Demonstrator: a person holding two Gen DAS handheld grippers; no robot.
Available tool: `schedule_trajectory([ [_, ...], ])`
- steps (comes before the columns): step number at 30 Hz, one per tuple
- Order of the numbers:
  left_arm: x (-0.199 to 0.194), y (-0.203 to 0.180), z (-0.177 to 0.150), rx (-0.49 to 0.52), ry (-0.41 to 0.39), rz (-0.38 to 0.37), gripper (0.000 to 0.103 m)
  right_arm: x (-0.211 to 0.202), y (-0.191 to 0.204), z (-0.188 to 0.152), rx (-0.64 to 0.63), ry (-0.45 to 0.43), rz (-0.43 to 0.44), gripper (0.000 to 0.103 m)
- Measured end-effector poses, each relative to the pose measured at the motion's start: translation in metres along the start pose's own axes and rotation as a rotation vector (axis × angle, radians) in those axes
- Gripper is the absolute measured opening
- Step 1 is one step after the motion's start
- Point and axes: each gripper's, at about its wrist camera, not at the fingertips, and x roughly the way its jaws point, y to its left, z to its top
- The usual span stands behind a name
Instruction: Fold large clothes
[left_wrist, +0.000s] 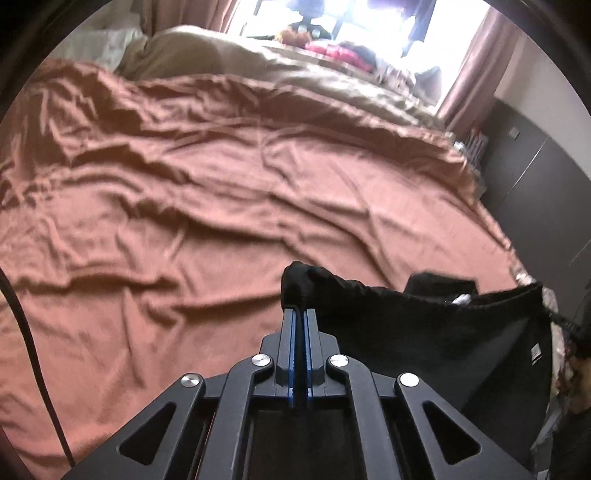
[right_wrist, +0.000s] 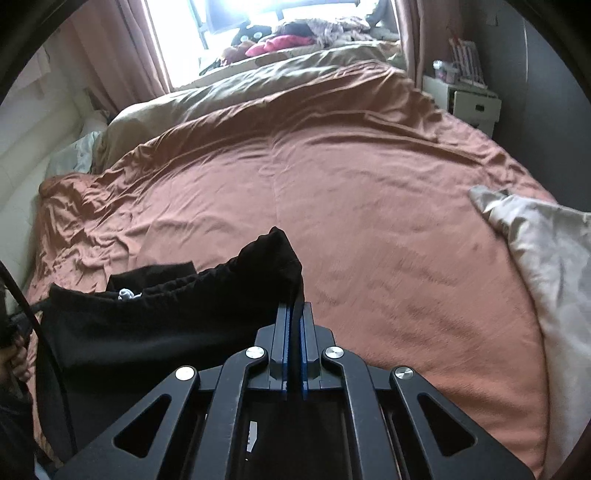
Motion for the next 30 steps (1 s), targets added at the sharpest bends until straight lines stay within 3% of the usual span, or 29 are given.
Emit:
schedule_trajectory([
  [6, 0.018, -0.015, 0.020, 0.032, -0.007, 0.025, 0.003, 0.011, -0.005, 0.003, 0.029, 0.005, -0.046, 0.001],
  [13, 0.061, 0.001, 0.016, 0.006, 0.056, 0.094, 0.006, 0.047, 0.005, 0.013, 0.045, 0.065, -0.067, 0.002],
  [16, 0.059, 0.006, 0.014, 0.002, 0.071, 0.099, 0.009, 0.050, 0.007, 0.018, 0.057, 0.078, -0.080, 0.008],
  [17, 0.054, 0.006, 0.014, 0.005, 0.065, 0.097, 0.012, 0.047, 0.008, 0.019, 0.052, 0.076, -0.085, 0.016],
  [20, 0.031, 0.006, 0.014, 0.022, 0.043, 0.111, 0.016, 0.031, 0.010, 0.020, 0.016, 0.047, -0.071, 0.056],
  [22, 0.009, 0.006, 0.009, 0.033, 0.023, 0.104, 0.017, 0.016, 0.008, 0.015, -0.007, 0.032, -0.057, 0.058],
  [25, -0.018, 0.005, -0.006, 0.037, -0.005, 0.096, 0.031, -0.007, 0.010, 0.001, -0.041, 0.023, -0.034, 0.058],
  [27, -0.032, 0.000, -0.021, 0.040, -0.018, 0.087, 0.051, -0.023, 0.010, -0.011, -0.055, 0.015, -0.025, 0.058],
  [30, -0.046, -0.012, -0.044, 0.069, -0.013, 0.073, 0.054, -0.044, 0.007, -0.029, -0.052, 0.022, 0.012, 0.058],
])
